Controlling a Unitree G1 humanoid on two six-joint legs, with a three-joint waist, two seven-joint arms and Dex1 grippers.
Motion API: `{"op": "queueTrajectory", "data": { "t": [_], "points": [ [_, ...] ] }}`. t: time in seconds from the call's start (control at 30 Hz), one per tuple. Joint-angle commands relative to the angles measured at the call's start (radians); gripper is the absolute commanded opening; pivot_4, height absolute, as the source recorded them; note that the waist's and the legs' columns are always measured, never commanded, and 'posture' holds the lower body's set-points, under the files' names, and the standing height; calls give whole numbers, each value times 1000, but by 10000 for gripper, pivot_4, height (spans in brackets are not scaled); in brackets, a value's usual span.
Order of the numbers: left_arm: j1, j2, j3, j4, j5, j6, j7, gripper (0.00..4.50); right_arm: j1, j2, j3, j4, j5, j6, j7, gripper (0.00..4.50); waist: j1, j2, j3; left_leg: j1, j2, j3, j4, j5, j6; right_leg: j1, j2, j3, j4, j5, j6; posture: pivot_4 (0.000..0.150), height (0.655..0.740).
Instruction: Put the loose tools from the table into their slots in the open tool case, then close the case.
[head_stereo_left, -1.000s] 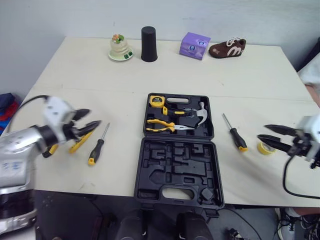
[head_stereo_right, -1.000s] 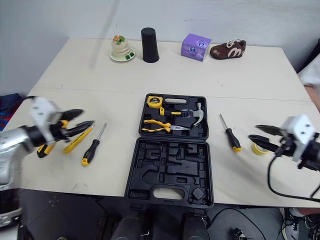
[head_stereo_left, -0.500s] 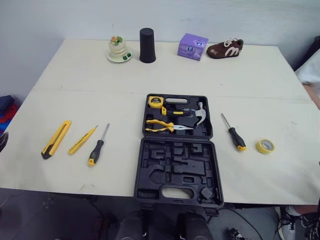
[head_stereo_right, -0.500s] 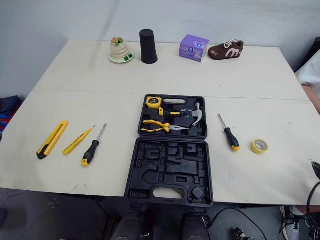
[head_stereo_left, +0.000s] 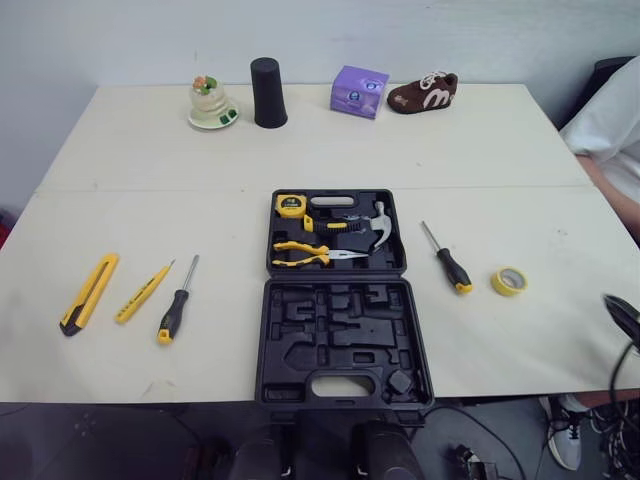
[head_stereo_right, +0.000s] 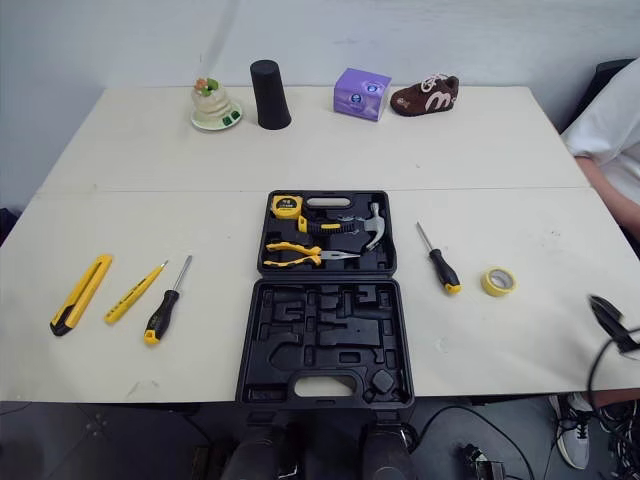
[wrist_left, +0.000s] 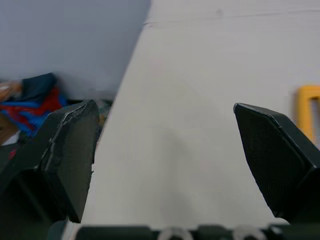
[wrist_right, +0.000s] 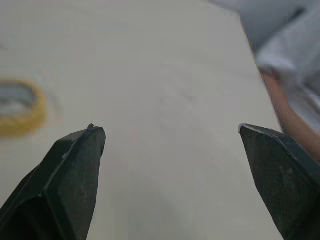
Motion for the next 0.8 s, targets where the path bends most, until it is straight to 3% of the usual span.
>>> {"op": "queueTrajectory", "data": {
  "t": [0.03, 0.2, 0.37, 0.5, 0.63, 0.8],
  "points": [
    [95, 17, -16, -216, -26, 59, -62, 45000, -19, 35, 66, -218, 52, 102, -6, 44377, 5, 0, 0, -1, 0, 0, 0, 0, 0, -1, 0, 0, 0, 0, 0, 1500, 7400],
    [176, 15, -17, -503, -143, 327, -55, 45000, -76, 125, 115, -423, 211, 190, 76, 44377, 32, 0, 0, -3, 0, -2, 2, -2, 1, 0, 0, 0, -1, 0, 0, 1500, 7400],
    [208, 34, -59, -805, -283, 700, 46, 45000, -92, 142, 248, -539, 207, 229, 203, 44377, 32, 0, 0, -3, -1, -2, 4, -3, 3, 2, -1, 1, -3, 1, -1, 1500, 7400],
    [22, -20, -98, -922, -403, 900, 245, 45000, -50, 146, 326, -656, 258, 300, 293, 44377, 35, 0, 0, -3, 0, -4, 4, -2, 2, 2, 0, 0, -2, 1, -1, 1500, 7400],
    [-177, -118, -163, -1032, -461, 1286, 439, 45000, -67, 158, 374, -640, 202, 201, 391, 44377, 33, 0, 0, -3, -1, -4, 4, -2, 2, 3, 1, 1, -2, 1, -1, 1500, 7400],
    [-285, -203, -208, -1059, -434, 1387, 575, 45000, -76, 168, 376, -615, 214, 198, 425, 44377, 30, -2, 0, -3, -2, -4, 5, -2, 2, 3, 5, 1, 0, 1, -1, 1500, 7400]
  ]
}}
